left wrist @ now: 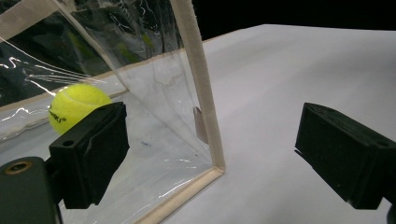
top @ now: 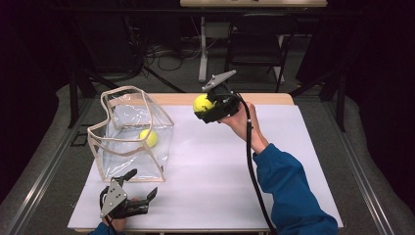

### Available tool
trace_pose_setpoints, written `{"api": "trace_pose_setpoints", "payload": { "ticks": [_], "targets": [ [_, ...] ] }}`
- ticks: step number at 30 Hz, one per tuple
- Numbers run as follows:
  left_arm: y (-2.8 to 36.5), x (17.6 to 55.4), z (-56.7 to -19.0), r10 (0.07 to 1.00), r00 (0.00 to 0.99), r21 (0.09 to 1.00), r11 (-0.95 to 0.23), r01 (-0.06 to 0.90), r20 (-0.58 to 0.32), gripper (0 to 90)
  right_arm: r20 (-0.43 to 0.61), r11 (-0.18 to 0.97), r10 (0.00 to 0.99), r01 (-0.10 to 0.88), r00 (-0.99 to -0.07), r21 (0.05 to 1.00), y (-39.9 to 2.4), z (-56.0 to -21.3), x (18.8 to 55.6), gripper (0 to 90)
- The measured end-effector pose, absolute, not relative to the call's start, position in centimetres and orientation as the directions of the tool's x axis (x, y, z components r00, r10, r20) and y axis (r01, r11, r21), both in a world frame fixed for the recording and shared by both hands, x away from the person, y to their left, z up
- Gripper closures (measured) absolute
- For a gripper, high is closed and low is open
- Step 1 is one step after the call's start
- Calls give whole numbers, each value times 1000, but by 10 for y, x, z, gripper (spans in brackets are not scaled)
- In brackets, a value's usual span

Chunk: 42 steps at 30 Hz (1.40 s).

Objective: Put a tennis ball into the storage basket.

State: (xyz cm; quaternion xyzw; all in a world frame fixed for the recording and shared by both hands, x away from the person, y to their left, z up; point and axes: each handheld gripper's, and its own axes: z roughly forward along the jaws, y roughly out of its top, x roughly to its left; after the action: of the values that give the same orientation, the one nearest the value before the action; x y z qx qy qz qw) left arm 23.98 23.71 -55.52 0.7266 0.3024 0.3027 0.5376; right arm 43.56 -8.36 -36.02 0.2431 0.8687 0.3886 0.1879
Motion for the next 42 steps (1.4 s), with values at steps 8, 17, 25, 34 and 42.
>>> {"api": "trace_pose_setpoints", "payload": {
  "ticks": [8, 17, 25, 34, 42],
  "targets": [
    [238, 240, -555, 764, 635, 965, -237, 114, 113, 95, -148, 582, 559, 259, -816, 771, -77, -357, 436, 260],
    [237, 240, -555, 766, 634, 965, -235, 115, 111, 95, -159, 584, 539, 231, -827, 778, -65, -352, 434, 260],
    [238, 240, -555, 764, 636, 966, -234, 113, 110, 95, -162, 584, 531, 221, -831, 781, -58, -351, 434, 260],
    [238, 240, -555, 763, 637, 965, -235, 117, 109, 95, -161, 580, 523, 211, -837, 787, -51, -349, 435, 260],
    [238, 240, -555, 765, 636, 966, -232, 116, 107, 95, -164, 583, 515, 203, -841, 787, -44, -348, 434, 260]
  ]
}}
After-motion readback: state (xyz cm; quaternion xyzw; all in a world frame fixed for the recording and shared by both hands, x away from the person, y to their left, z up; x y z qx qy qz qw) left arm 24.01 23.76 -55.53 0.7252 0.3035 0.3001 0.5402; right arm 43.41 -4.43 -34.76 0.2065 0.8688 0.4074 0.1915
